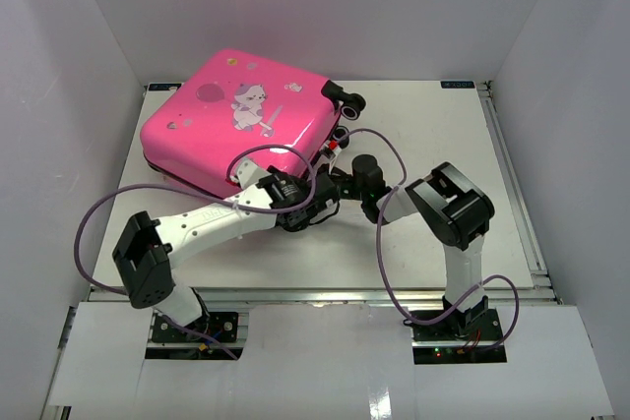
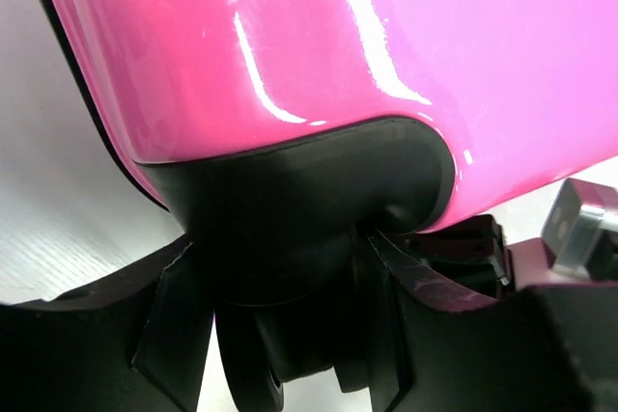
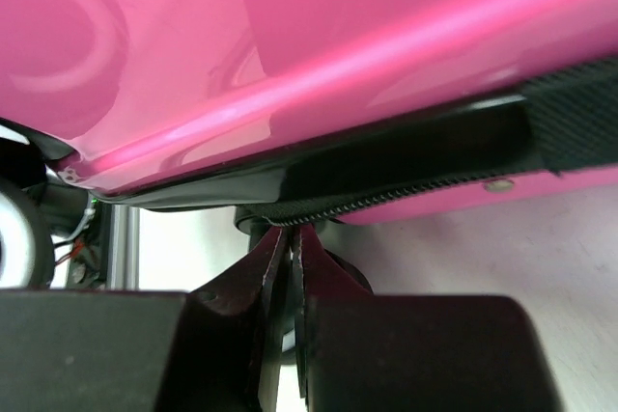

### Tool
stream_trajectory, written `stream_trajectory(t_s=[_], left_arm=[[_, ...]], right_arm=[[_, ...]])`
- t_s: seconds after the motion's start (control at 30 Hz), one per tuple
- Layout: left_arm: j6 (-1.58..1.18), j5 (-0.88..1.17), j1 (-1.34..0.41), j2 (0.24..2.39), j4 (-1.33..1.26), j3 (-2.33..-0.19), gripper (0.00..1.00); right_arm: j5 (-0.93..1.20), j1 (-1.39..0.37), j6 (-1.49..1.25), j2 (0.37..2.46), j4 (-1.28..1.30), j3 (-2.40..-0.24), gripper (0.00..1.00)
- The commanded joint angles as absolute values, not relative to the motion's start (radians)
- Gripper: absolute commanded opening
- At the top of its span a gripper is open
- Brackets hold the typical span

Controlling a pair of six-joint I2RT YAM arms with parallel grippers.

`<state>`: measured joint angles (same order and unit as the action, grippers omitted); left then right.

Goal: Pack the luggage

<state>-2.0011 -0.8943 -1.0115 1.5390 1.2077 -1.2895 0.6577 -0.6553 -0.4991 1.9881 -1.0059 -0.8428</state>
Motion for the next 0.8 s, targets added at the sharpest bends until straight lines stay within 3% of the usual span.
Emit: stream_trajectory(t_s=[0.0,0.27,0.53,0.7,0.73,0.77], left_arm=[[-2.016,-0.855,-0.996,1.363,1.407,-1.116,0.0],[-1.938,-0.893,-0.993,1.033,1.407,-1.005,0.0],[-1.828,-0.956,-0.991,0.958,1.407,-1.032,0.0],[-1.8,-0.975,-0.991,0.935,1.38,-1.026,0.0],[-1.798,-0.978,-0.991,0.936,1.379,-1.03,0.0],[-1.793,-0.986,-0.991,0.937,1.379,-1.032,0.0]], right_arm=[[0.513,-0.655,-0.428,1.888,-0.822,-0.762,0.08],[0.297,-0.655,-0.343,1.749,-0.619,-0.79,0.08],[0.167,-0.641,-0.282,1.735,-0.455,-0.924,0.08],[0.265,-0.669,-0.256,1.734,-0.497,-0.907,0.09],[0.271,-0.688,-0.244,1.73,-0.5,-0.904,0.11],[0.293,-0.703,-0.227,1.724,-0.506,-0.897,0.28]])
